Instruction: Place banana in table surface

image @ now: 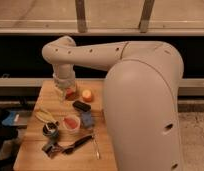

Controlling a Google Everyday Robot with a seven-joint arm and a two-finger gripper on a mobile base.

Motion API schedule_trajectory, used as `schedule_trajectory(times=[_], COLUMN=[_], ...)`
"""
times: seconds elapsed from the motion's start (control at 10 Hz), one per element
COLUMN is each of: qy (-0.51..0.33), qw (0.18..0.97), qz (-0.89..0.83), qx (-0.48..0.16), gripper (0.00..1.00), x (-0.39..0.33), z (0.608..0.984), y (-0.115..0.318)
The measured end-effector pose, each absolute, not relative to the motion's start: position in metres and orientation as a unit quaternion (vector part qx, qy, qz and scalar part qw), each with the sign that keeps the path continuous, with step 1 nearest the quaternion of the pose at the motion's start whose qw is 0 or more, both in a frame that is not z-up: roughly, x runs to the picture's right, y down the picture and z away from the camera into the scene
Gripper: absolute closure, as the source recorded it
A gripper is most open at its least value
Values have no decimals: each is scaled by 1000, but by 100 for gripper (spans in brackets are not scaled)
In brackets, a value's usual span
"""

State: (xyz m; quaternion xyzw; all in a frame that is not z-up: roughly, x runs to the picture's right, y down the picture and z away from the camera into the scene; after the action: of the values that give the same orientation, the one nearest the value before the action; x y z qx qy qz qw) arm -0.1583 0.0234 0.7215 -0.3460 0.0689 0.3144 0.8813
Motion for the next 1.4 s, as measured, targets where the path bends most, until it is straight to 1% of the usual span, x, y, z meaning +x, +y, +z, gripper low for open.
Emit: schedule_trajectory(times=[0.4, 0.6, 1.1, 1.2, 1.4], qy=[67, 56, 11, -1, -6], qw=[880, 882, 898, 902, 903], qz=[316, 307, 254, 236, 229], qx=[-348, -353, -360, -361, -364], gripper=[40, 40, 40, 40, 40], x=[-159, -171, -270, -295, -312], z=[722, 727, 755, 763, 779], y=[24, 29, 46, 58, 71])
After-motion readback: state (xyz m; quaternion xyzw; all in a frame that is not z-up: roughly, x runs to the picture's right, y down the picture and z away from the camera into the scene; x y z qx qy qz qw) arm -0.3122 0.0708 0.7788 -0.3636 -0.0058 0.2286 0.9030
